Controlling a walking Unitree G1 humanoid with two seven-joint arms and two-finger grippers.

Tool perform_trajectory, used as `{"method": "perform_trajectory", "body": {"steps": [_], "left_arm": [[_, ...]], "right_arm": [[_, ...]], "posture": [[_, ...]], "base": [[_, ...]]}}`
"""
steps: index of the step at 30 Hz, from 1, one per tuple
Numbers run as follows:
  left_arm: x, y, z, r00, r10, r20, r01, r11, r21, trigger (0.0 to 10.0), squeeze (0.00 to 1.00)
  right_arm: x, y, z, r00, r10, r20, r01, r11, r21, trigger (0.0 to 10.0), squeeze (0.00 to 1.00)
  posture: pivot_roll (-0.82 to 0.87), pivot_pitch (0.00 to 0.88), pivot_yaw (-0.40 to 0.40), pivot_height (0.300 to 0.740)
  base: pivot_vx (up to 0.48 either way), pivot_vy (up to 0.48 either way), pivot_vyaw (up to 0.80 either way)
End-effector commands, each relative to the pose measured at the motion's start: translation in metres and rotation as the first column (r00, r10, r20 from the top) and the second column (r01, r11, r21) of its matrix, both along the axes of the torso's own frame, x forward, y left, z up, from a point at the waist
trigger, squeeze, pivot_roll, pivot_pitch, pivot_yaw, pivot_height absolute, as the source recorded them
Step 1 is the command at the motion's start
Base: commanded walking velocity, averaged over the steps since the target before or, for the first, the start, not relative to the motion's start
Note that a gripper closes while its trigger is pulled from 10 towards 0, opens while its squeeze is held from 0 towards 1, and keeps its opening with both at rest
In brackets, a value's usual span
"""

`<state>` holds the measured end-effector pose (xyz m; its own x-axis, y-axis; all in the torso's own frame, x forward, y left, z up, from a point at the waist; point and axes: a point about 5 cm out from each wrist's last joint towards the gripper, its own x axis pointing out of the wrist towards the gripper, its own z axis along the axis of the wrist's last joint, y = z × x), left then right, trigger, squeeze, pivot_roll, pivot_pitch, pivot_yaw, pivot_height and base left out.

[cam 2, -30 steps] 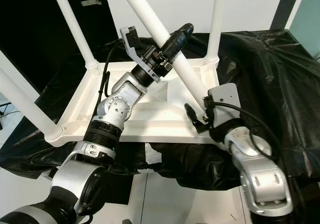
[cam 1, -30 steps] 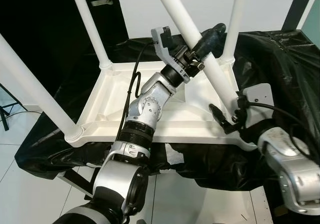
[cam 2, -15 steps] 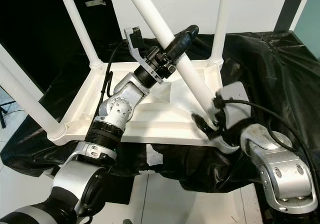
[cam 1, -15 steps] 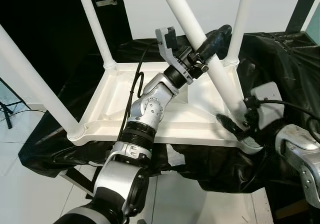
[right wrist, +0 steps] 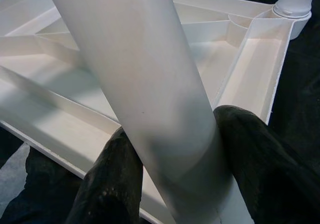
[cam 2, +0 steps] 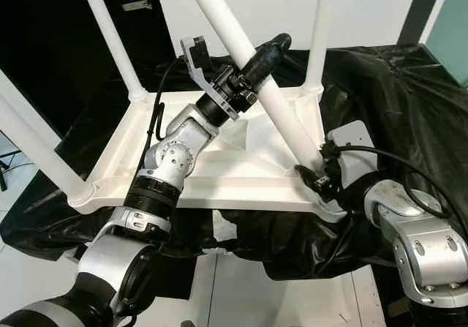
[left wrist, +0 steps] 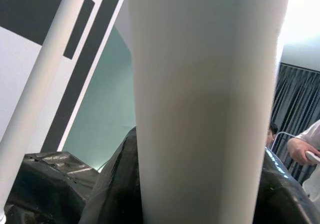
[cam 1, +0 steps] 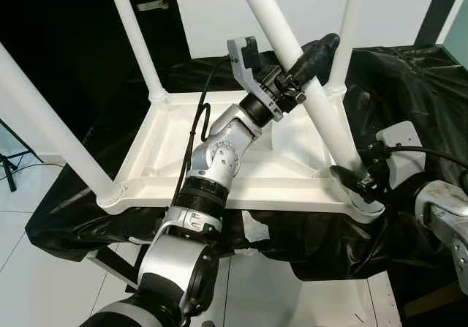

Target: Building children table

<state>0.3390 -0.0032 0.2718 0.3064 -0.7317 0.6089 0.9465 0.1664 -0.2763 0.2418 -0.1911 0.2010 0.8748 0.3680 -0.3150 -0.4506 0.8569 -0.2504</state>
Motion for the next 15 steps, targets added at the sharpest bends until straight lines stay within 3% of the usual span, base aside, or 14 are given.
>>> {"method": "perform_trajectory", "body": {"steps": [1, 2, 3, 4, 9, 10, 14, 15], "left_arm": [[-0.009, -0.008, -0.006, 0.994, -0.102, 0.041, 0.102, 0.995, 0.006, 0.0, 0.00], [-0.008, -0.007, -0.004, 0.994, -0.099, 0.040, 0.100, 0.995, -0.007, 10.0, 0.00], [-0.008, -0.007, -0.004, 0.994, -0.099, 0.040, 0.100, 0.995, -0.007, 10.0, 0.00], [-0.009, -0.005, -0.002, 0.994, -0.103, 0.043, 0.104, 0.994, -0.031, 10.0, 1.00], [-0.010, -0.002, 0.001, 0.992, -0.114, 0.053, 0.118, 0.991, -0.066, 10.0, 1.00], [-0.014, 0.003, 0.004, 0.985, -0.155, 0.070, 0.162, 0.981, -0.107, 10.0, 1.00], [-0.014, 0.003, 0.004, 0.985, -0.155, 0.070, 0.162, 0.981, -0.107, 10.0, 1.00], [-0.023, 0.012, 0.003, 0.963, -0.253, 0.096, 0.265, 0.954, -0.139, 10.0, 0.00]], "right_arm": [[0.001, 0.001, -0.017, 0.996, -0.018, -0.090, 0.020, 0.999, 0.026, 0.0, 0.00], [0.000, 0.001, -0.017, 0.996, -0.027, -0.089, 0.030, 0.999, 0.030, 0.0, 0.00], [0.000, 0.001, -0.017, 0.996, -0.027, -0.089, 0.030, 0.999, 0.030, 0.0, 0.00], [0.000, 0.001, -0.017, 0.996, -0.040, -0.081, 0.043, 0.999, 0.033, 0.0, 0.00], [0.001, 0.001, -0.016, 0.996, -0.057, -0.069, 0.060, 0.998, 0.035, 0.0, 0.00], [0.002, 0.001, -0.014, 0.996, -0.073, -0.047, 0.075, 0.996, 0.038, 0.0, 0.00], [0.002, 0.001, -0.014, 0.996, -0.073, -0.047, 0.075, 0.996, 0.038, 0.0, 0.00], [0.004, 0.003, -0.011, 0.995, -0.102, 0.000, 0.102, 0.993, 0.053, 0.0, 0.00]], "posture": [[-0.26, 0.000, 0.107, 0.740], [-0.26, 0.000, 0.108, 0.740], [-0.26, 0.000, 0.108, 0.740], [-0.26, 0.000, 0.109, 0.740], [-0.26, 0.000, 0.109, 0.740], [-0.26, 0.000, 0.109, 0.740], [-0.26, 0.000, 0.109, 0.740], [-0.26, 0.000, 0.107, 0.740]], "base": [[0.000, 0.000, 0.00], [0.000, 0.000, 0.00], [0.000, 0.000, 0.00], [0.000, 0.000, 0.00], [0.000, 0.000, 0.00], [0.000, 0.000, 0.00], [0.000, 0.000, 0.00], [0.000, 0.000, 0.00]]}}
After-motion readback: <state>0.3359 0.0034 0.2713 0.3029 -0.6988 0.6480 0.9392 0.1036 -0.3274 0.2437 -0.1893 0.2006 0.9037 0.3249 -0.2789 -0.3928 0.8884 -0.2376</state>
